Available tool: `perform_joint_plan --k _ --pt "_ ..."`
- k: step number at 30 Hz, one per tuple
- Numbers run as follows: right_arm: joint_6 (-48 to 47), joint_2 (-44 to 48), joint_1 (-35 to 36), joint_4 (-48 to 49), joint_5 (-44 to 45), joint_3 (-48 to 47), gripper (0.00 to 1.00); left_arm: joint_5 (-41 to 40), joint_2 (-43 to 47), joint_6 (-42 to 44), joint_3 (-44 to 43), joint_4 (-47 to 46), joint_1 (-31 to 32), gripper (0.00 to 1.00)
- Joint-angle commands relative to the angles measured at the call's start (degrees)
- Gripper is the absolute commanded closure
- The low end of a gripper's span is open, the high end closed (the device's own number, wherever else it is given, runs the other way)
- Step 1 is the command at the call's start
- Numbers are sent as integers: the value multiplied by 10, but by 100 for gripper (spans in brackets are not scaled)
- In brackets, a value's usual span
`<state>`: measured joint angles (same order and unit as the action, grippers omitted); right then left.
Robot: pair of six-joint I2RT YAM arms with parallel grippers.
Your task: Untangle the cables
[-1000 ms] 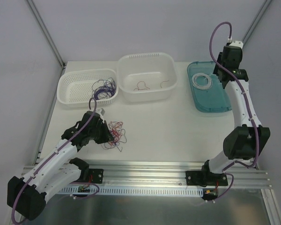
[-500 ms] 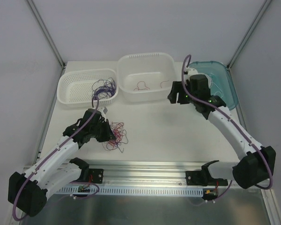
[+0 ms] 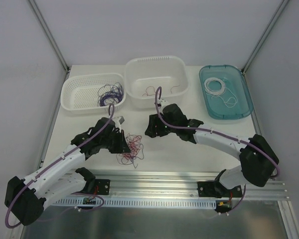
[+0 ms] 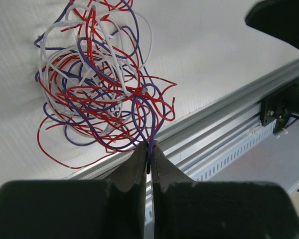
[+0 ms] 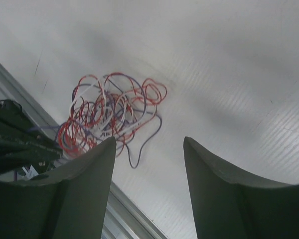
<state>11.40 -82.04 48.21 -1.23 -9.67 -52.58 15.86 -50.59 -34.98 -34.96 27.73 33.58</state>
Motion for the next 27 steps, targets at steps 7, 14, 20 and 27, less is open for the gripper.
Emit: perform_joint_plan --k 7,14,20,27 --pt "220 -78 51 -27 116 -53 42 -47 9 -52 8 -24 61 100" --pt "331 -109 76 -70 132 -53 51 -63 1 -61 11 -37 69 100" --pt "339 -124 87 -81 131 -67 56 -61 -6 -67 19 -46 76 100" --pt "347 -140 93 -81 135 -70 65 -59 -4 -73 25 -54 81 100"
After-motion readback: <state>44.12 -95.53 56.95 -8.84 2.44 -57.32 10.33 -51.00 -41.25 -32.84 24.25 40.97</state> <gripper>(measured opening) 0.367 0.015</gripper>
